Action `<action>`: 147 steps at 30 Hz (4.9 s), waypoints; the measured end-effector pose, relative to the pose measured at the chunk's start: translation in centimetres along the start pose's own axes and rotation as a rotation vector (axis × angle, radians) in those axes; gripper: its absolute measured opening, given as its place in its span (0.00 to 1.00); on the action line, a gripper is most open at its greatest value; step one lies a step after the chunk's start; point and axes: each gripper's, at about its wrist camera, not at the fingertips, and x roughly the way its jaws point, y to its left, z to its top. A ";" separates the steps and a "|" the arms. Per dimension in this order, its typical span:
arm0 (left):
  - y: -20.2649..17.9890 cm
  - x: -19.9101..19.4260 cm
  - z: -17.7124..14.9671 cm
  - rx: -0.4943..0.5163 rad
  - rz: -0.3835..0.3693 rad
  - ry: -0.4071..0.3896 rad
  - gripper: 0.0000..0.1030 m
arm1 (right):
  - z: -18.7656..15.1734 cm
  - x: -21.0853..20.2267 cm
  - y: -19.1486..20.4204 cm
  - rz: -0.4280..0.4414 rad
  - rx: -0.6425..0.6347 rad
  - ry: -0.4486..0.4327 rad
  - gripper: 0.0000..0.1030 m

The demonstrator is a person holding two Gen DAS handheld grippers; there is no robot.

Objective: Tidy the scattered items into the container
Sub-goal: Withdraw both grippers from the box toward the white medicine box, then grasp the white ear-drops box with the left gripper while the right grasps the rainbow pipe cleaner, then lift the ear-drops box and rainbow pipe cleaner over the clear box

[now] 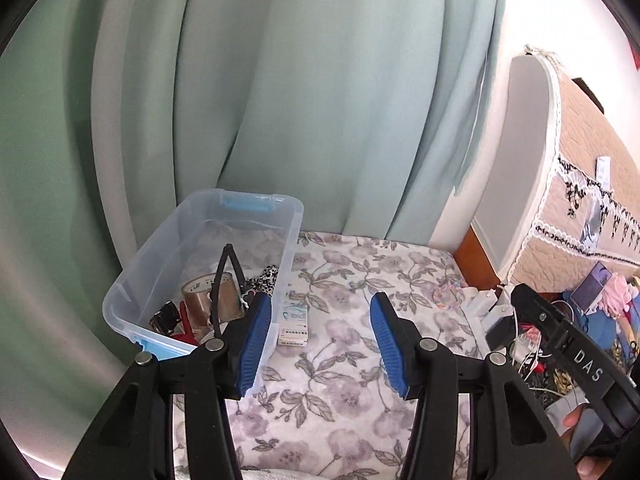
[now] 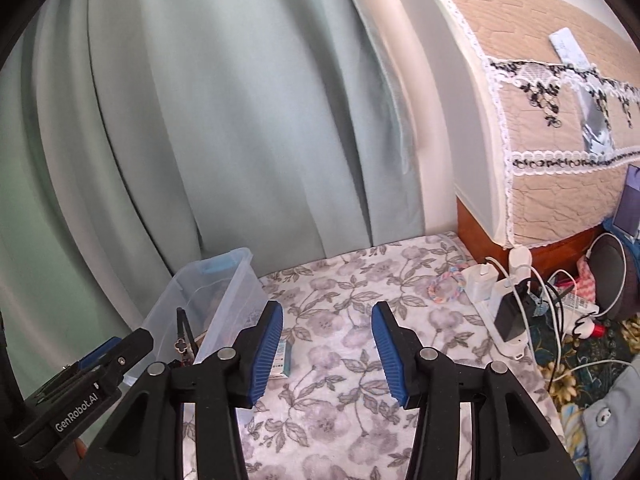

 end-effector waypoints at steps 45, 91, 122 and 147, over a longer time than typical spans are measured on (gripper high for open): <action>-1.7 24.0 -10.1 0.002 0.377 0.385 0.53 | -8.0 17.5 -10.6 -0.120 0.055 0.374 0.51; -1.1 31.8 -6.3 -0.028 0.354 0.307 0.58 | -3.8 25.0 -11.6 -0.271 -0.154 0.317 0.51; -0.6 33.2 -5.3 -0.051 0.288 0.250 0.46 | -3.8 30.3 -12.5 -0.169 -0.068 0.369 0.10; -3.4 23.8 -10.4 -0.027 0.083 0.424 0.46 | -8.6 17.2 -11.4 -0.041 0.147 0.407 0.09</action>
